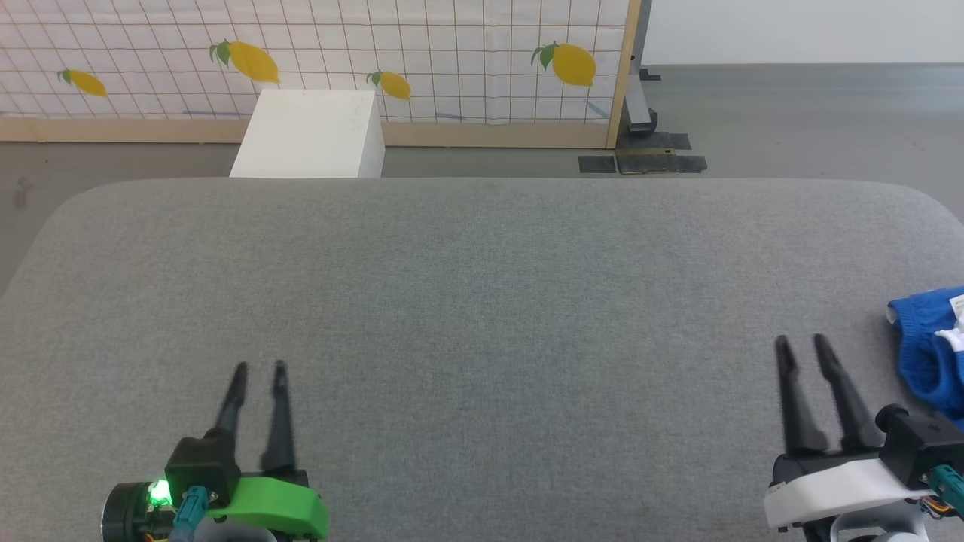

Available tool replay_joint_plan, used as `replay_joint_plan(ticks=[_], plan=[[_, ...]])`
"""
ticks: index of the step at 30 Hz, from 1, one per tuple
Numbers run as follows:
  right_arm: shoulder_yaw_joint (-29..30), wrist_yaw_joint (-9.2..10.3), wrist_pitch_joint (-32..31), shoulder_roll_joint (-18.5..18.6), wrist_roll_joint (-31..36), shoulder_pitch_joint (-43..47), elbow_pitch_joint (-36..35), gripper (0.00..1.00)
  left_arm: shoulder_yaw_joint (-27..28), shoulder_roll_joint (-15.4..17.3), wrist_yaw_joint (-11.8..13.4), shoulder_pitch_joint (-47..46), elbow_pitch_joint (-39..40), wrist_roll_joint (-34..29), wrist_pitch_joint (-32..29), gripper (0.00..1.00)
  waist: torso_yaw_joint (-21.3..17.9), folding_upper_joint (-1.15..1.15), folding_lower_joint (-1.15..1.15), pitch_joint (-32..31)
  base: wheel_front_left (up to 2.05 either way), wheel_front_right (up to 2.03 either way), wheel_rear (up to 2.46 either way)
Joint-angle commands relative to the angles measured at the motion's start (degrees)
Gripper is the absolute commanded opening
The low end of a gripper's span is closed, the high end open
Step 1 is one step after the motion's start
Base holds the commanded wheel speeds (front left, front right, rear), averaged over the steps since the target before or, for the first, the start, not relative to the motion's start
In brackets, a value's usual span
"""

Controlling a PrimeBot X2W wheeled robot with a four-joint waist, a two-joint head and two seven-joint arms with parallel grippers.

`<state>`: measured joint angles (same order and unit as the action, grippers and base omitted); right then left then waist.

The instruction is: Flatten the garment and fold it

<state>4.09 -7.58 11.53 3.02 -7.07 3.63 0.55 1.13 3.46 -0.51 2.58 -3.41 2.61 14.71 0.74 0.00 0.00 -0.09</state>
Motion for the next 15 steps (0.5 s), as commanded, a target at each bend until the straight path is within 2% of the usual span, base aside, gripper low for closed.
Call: replay_joint_plan(ticks=[1,15], plan=[[0.0,0.00,0.0,0.0,0.0,0.0,0.0,0.00,0.0,0.0,0.0,0.0,0.0,0.0,0.0,0.00,0.0,0.00,0.00,0.0,0.00,0.00,0.00],[-0.4,0.01,-1.2,0.0,0.7,-0.4,0.0,0.00,-0.1,-0.1,0.0,-0.3,0.4,-0.3,-1.5,0.00,-0.1,0.00,0.00,0.0,0.00,0.00,0.00]])
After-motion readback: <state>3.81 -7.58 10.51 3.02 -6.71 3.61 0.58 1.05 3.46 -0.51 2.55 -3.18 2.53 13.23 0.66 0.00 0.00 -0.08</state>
